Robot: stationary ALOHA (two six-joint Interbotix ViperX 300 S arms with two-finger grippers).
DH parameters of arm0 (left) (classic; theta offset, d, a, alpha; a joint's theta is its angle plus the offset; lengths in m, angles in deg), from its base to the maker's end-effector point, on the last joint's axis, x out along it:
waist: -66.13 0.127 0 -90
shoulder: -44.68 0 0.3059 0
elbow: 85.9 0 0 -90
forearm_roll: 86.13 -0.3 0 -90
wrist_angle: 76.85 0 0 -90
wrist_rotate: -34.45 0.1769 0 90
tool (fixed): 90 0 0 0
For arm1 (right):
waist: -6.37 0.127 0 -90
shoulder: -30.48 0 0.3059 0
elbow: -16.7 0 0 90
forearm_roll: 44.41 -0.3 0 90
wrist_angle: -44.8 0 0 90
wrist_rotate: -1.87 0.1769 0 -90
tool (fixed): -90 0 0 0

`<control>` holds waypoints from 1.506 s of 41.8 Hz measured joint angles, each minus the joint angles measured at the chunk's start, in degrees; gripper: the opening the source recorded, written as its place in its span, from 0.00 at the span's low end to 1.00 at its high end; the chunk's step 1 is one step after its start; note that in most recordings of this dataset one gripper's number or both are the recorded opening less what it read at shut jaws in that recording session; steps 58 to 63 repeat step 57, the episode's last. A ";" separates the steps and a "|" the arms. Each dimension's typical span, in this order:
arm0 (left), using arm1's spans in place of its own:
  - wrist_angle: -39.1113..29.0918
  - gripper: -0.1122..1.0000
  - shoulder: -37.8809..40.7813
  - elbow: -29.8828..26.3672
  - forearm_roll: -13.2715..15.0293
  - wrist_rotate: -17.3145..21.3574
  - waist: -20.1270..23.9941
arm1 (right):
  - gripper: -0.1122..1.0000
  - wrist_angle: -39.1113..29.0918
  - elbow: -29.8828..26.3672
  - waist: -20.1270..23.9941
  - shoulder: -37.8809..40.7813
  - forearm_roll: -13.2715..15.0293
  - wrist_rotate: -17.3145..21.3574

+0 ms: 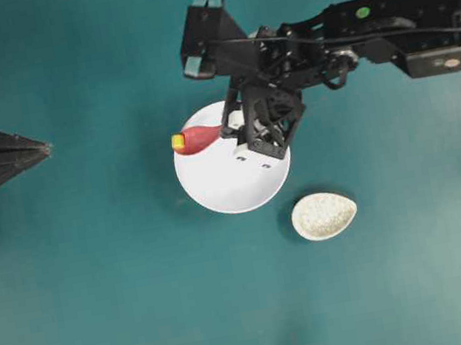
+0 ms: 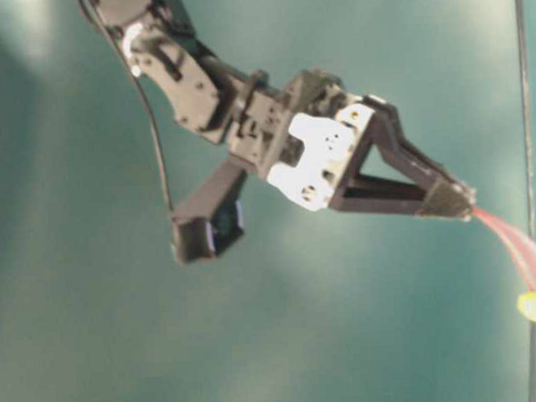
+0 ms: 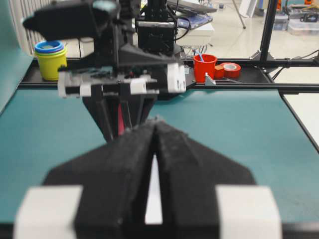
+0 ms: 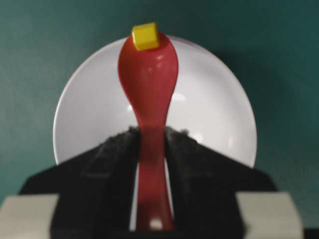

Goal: Scoop the yellow hexagonal prism block from the bowl with a spoon using the right arm.

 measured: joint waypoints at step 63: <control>-0.26 0.10 0.00 0.00 0.09 -0.53 0.00 | 0.32 26.46 22.94 5.01 -26.46 1.41 -0.18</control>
